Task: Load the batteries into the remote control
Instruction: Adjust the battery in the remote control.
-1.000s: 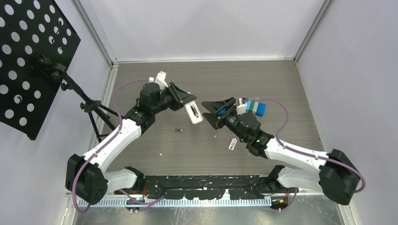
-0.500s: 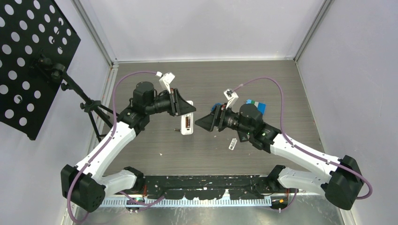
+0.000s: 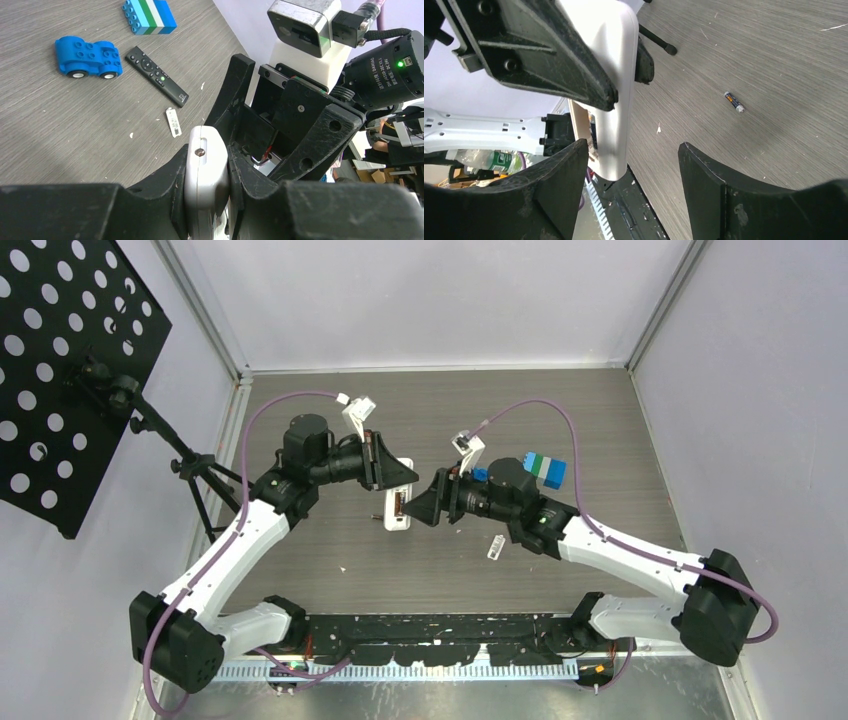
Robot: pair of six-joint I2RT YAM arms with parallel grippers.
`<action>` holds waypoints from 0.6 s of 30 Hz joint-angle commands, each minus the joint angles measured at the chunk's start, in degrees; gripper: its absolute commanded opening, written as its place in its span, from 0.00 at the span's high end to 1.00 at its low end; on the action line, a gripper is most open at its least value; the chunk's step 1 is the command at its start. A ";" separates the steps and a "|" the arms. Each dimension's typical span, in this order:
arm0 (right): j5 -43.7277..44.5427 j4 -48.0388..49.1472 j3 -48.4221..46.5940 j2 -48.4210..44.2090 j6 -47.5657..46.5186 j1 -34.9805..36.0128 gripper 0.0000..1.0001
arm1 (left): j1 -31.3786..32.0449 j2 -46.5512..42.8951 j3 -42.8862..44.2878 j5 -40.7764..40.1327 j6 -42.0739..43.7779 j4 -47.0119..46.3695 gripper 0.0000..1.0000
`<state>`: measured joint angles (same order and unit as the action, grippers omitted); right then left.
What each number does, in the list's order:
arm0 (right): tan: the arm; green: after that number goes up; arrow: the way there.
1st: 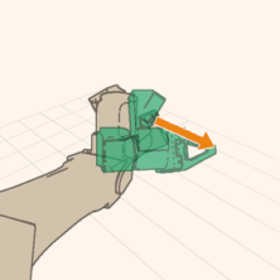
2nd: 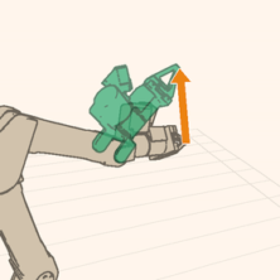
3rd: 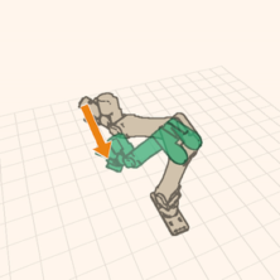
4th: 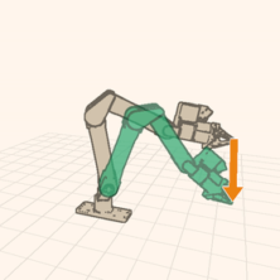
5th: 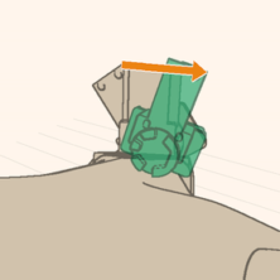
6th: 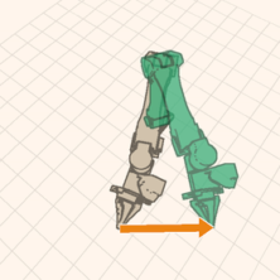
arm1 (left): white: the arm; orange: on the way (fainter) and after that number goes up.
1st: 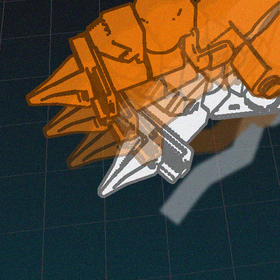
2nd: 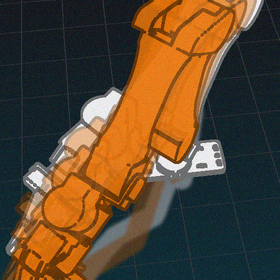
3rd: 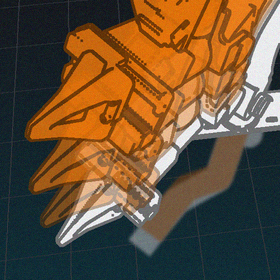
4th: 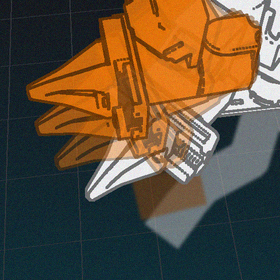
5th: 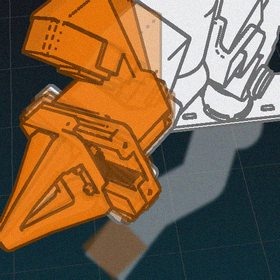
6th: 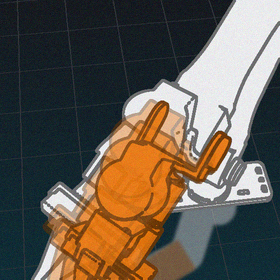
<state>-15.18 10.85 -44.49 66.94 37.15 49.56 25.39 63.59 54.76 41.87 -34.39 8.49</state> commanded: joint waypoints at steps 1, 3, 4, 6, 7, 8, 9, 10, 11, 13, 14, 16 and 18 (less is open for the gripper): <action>3.27 2.52 -3.40 1.49 -1.30 0.74 0.28 | 0.01 -0.42 2.32 1.31 0.72 -0.54 1.00; 4.70 2.29 -3.72 2.36 -0.80 1.03 0.28 | 0.01 -0.27 2.41 1.48 0.93 -0.20 1.00; 5.37 2.06 -3.94 2.79 -0.64 1.25 0.28 | 0.01 -0.29 2.51 1.24 0.93 0.11 1.00; 6.08 1.42 -4.53 3.71 -0.97 1.92 0.31 | 0.01 -0.38 2.50 1.03 1.22 0.43 1.00; 6.73 0.43 -5.08 4.01 -1.16 2.40 0.34 | 0.01 -0.43 2.54 0.76 1.33 0.63 1.00; 7.79 -0.98 -5.84 4.22 -1.58 2.87 0.36 | 0.01 -0.46 2.52 0.57 1.34 0.84 1.00; 8.84 -2.41 -6.47 4.37 -1.89 3.28 0.41 | 0.01 -0.49 2.56 0.40 1.48 1.01 1.00; 9.83 -3.51 -6.89 4.42 -2.23 3.56 0.44 | 0.01 -0.51 2.69 -0.01 1.71 1.45 1.00; 11.02 -4.50 -7.12 4.35 -2.44 3.75 0.48 | 0.01 -0.57 2.86 -0.43 1.91 2.05 1.00; 12.81 -6.32 -7.14 4.03 -3.06 3.83 0.56 | 0.01 -0.53 3.31 -1.13 2.65 3.10 1.00; 14.09 -7.23 -7.02 3.81 -3.47 3.79 0.58 | 0.01 -0.54 3.59 -1.45 3.07 3.71 1.00; 14.89 -8.96 -6.85 3.30 -4.30 3.79 0.61 | -0.02 -0.41 4.10 -1.80 3.72 4.80 1.00; 16.41 -10.30 -6.75 2.84 -4.94 3.79 0.63 | -0.07 -0.38 4.41 -1.87 4.16 5.48 1.00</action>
<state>-6.46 6.22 -50.09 71.13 35.81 54.08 25.36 63.88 55.42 38.83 -31.35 12.03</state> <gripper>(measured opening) 0.392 0.275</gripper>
